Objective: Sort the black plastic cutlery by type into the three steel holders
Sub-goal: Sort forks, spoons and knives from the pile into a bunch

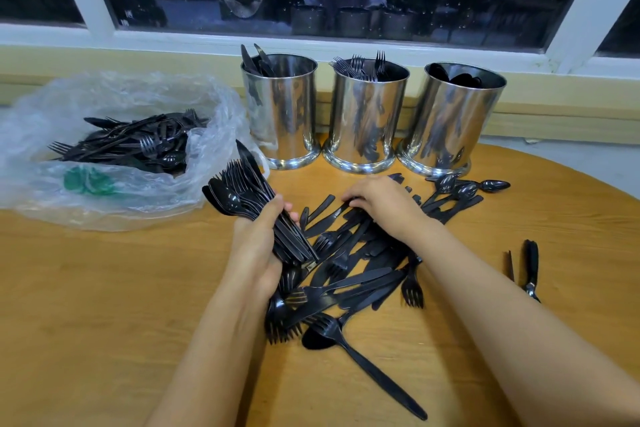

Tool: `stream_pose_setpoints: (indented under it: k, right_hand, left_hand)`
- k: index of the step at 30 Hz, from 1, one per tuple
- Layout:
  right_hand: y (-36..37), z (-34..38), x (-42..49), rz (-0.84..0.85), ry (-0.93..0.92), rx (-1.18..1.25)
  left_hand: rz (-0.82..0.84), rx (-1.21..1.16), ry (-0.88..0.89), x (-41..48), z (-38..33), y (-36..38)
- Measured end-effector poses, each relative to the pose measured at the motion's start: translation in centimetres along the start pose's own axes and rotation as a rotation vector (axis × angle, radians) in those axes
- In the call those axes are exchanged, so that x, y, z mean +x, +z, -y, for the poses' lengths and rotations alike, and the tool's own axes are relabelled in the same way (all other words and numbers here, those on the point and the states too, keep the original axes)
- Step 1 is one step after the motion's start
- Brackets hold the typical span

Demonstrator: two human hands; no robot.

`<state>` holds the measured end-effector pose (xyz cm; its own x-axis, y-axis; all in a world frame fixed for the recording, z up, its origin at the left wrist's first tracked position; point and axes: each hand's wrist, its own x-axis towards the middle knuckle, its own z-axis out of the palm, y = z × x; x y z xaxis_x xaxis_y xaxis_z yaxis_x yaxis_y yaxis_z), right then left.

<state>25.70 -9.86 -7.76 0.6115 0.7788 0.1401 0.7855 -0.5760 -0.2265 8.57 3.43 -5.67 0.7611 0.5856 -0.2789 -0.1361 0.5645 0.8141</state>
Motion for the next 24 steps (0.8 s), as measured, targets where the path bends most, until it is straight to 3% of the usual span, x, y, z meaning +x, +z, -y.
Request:
stream_pose_setpoints:
  k: [9, 13, 16, 21, 24]
  right_hand:
    - [-1.2, -1.3, -2.8, -0.078, -0.140, -0.033]
    - [-2.4, -1.4, -3.4, -0.051, -0.082, -0.048]
    - [-3.3, -0.9, -4.1, -0.126, 0.033, -0.057]
    - [-3.4, 1.5, -4.5, -0.301, 0.265, 0.210]
    - [-3.3, 3.8, -4.7, -0.273, 0.368, 0.628]
  left_hand:
    - [0.001, 0.012, -0.015, -0.3, 0.0, 0.0]
    - [0.008, 0.006, -0.027, -0.4, -0.1, 0.2]
    - [0.013, 0.004, -0.049, -0.5, -0.1, 0.2]
    - [0.002, 0.010, -0.078, -0.8, 0.0, 0.6]
    - [0.019, -0.004, -0.083, -0.9, 0.1, 0.8]
